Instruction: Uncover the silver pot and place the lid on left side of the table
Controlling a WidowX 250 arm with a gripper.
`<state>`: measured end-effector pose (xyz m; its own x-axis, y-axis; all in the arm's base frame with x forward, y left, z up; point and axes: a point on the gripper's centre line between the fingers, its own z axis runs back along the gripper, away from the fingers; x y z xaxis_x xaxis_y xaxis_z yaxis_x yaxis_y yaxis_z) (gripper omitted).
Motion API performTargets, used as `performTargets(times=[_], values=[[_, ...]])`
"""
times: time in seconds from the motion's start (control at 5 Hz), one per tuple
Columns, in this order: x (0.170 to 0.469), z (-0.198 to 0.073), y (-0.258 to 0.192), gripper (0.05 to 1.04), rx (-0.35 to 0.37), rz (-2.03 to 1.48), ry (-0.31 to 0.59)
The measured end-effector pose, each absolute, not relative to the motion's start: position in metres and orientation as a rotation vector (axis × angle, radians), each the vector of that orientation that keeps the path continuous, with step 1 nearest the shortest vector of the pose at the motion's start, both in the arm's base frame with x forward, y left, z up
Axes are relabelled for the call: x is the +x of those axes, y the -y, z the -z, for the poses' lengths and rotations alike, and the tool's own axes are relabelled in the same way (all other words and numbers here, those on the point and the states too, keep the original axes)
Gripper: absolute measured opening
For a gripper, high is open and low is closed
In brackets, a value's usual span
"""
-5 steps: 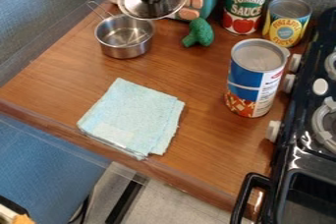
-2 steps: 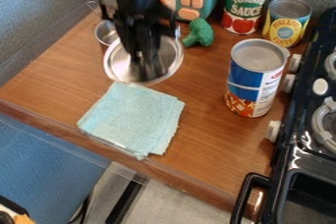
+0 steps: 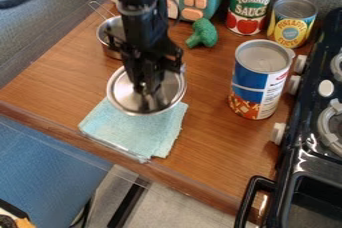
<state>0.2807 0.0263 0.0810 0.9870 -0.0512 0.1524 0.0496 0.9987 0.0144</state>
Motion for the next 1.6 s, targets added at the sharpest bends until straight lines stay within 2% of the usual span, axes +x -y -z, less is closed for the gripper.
performTargets(times=[0.4,0.6,0.8,1.2,1.4,1.6], values=[[0.263,-0.06,-0.03,0.285,0.061,0.038,0.109],[0.259,-0.056,-0.036,0.285,0.057,0.02,0.108],[0.257,-0.05,-0.039,0.329,0.043,0.003,0.095],[0.255,-0.047,-0.038,0.93,0.037,0.026,0.074],[0.254,-0.077,-0.035,1.011,0.066,0.037,0.123],[0.248,-0.098,-0.035,1.007,0.081,0.032,0.14]])
